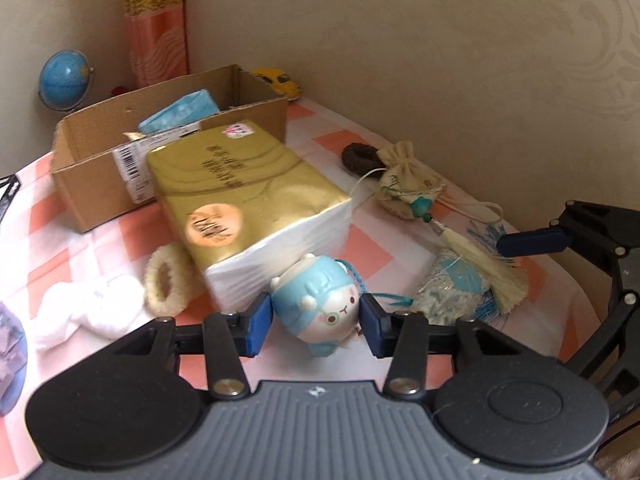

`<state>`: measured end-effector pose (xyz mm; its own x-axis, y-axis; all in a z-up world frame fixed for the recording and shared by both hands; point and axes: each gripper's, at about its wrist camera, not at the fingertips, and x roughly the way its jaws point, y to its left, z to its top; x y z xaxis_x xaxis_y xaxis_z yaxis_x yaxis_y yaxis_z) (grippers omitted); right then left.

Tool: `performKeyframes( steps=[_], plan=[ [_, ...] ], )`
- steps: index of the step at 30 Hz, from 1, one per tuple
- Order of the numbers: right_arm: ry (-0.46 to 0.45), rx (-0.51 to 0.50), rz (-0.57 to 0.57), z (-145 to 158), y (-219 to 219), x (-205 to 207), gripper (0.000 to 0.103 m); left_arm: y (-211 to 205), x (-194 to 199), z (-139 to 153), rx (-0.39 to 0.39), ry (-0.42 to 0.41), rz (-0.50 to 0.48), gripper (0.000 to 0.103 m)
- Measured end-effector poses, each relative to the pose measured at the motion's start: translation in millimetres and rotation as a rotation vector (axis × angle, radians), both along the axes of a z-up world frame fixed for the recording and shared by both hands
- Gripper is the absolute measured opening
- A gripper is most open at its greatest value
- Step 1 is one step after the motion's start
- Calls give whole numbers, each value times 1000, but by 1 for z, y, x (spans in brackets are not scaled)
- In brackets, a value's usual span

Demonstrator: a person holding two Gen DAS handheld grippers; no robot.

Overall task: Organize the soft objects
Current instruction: 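Close the left tool on the blue plush toy while the right closes on the blue embroidered pouch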

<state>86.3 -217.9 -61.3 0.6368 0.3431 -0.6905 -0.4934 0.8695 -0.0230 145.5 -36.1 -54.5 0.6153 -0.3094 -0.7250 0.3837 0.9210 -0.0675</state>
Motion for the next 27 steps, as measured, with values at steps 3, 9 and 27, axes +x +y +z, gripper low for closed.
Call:
performKeyframes(
  steps=[3,9,27],
  plan=[
    [-2,3,23,1,7,2,102,14,-8,2,10,2,39,46],
    [34,-25,32,-11,24,13,102,44,-24,8,28,-5,113,46],
    [6,-28,119,5,58,11,102,68,-40,14,7,-33,125,46]
  ],
)
